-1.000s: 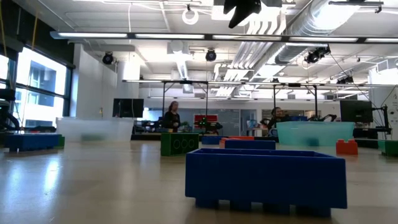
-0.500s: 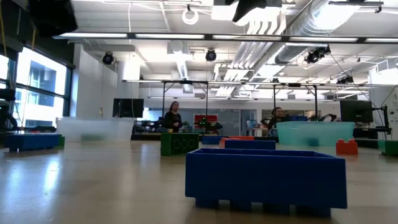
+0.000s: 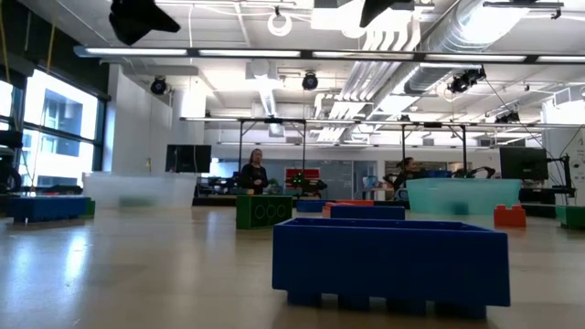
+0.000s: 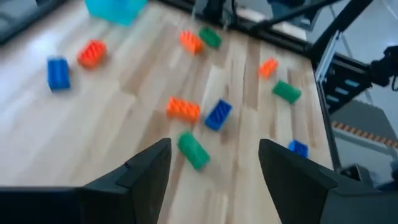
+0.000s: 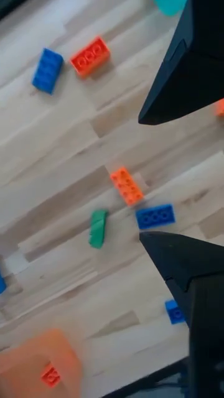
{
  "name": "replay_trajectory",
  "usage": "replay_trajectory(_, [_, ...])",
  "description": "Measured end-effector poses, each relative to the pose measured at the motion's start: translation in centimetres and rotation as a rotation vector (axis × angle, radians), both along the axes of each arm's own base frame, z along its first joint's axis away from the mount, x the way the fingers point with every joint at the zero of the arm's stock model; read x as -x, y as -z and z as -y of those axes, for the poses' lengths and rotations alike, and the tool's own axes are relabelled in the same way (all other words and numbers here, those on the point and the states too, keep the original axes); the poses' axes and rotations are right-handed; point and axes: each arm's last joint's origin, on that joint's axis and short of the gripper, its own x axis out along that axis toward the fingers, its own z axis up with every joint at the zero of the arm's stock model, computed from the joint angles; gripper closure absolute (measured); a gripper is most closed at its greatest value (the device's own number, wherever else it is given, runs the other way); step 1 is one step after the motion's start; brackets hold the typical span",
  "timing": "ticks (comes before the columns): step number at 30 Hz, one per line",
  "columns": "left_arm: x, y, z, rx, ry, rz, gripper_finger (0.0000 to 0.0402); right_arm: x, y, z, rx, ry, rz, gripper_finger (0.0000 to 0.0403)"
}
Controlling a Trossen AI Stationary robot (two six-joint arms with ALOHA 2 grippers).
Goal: Sort & place blocks by color
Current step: Put the blue game piece into the blue bin
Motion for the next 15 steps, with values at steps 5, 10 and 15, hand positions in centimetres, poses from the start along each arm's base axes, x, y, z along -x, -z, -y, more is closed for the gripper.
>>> replay_trajectory(5, [0.1,-0.1,-0.7,-0.068,0.019,-0.011,0.0171,-1.1,1.8,-1.8,-0.001,0.013,-0.066,0.0121])
replay_trajectory(10, [0.0,-0.2,-0.9,-0.109,0.038,-0.01,0.0171,-2.2,4.4,-3.5,0.016,0.006,-0.182,0.0121])
replay_trajectory(15, [0.1,-0.2,-1.0,-0.158,0.066,-0.016,0.0171,-3.4,6.6,-4.6,0.012,0.0,-0.254,0.0121])
